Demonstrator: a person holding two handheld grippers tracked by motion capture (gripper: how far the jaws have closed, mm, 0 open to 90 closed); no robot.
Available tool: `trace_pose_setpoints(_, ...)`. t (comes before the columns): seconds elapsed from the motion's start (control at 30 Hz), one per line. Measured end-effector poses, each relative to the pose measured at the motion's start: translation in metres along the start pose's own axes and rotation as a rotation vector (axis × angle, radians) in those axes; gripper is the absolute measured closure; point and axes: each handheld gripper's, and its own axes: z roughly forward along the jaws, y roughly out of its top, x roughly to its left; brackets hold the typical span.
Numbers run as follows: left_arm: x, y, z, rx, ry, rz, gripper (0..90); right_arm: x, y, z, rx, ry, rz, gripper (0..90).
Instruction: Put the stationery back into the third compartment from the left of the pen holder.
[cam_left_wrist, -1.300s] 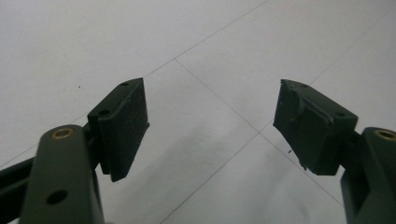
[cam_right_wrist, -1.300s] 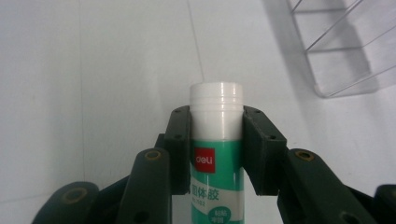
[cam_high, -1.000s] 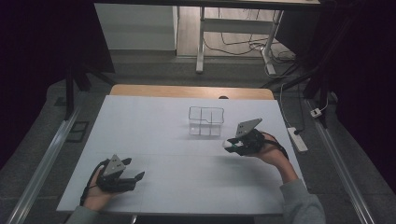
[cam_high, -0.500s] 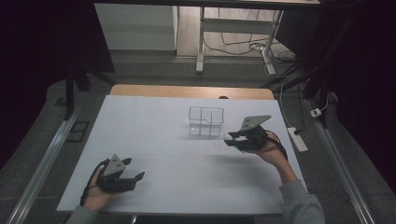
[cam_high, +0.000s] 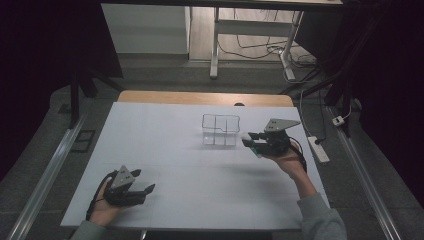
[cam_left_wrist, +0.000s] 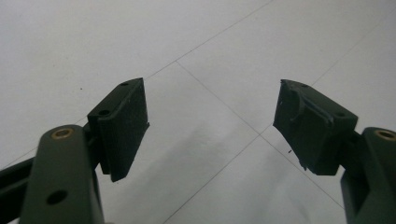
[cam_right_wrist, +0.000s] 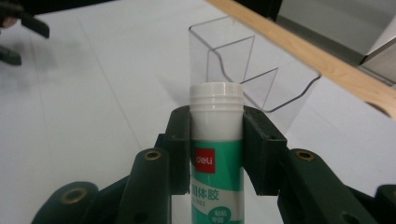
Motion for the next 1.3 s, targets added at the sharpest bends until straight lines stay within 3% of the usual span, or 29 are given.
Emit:
trace_pose_setpoints(0.6, 0.000, 0.000, 0.000, 0.000, 0.003, 0.000, 25.6, 0.001, 0.009, -0.017, -0.170, -0.117, 0.053, 64.4)
trace_pose_setpoints(0.67, 0.000, 0.000, 0.000, 0.000, 0.004, 0.001, 25.5, 0.000, 0.009, -0.020, -0.198, -0.136, 0.079, 64.4)
trace_pose_setpoints(1.3, 0.001, 0.000, -0.002, -0.008, 0.002, -0.002, 25.4, -0.003, 0.027, -0.013, -0.281, -0.201, 0.086, 64.4)
